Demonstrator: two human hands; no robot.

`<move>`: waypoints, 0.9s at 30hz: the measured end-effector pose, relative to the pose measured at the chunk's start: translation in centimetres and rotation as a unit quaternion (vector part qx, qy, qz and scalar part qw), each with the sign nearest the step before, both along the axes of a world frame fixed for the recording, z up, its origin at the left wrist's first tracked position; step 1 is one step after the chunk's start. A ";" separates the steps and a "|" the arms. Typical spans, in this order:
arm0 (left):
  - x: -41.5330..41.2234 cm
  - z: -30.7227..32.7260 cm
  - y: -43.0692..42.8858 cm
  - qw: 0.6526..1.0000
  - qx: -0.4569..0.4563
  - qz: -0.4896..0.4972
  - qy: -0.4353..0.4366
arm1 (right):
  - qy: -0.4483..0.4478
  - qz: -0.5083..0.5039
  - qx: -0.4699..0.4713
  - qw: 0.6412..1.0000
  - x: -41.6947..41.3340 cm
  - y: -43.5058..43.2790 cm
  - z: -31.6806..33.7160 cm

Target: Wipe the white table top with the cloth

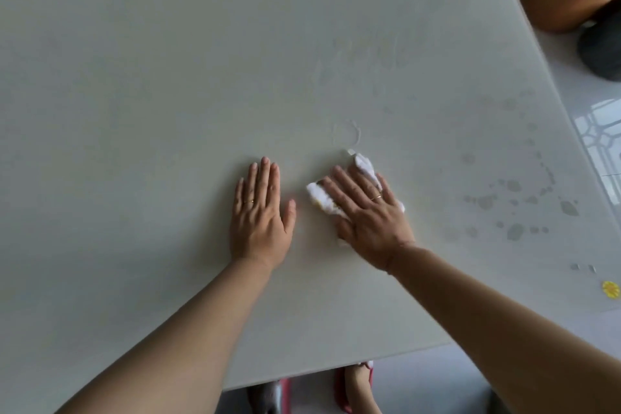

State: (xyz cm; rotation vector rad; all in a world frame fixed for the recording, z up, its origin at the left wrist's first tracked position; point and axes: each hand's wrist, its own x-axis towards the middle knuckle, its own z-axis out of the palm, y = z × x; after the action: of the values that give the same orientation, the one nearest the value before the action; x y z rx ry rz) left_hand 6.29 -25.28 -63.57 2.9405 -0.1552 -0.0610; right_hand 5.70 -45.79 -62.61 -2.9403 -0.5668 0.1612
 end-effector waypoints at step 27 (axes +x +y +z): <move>7.5 0.9 -1.7 0.996 -0.046 0.040 -0.059 | 0.015 -0.070 0.042 0.997 8.0 4.6 -0.5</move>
State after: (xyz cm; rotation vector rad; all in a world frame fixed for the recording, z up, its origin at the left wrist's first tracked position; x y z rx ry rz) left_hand 13.77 -26.99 -62.68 2.8548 -0.0552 0.1277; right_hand 13.71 -41.17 -63.13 -2.8777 -0.3534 0.1616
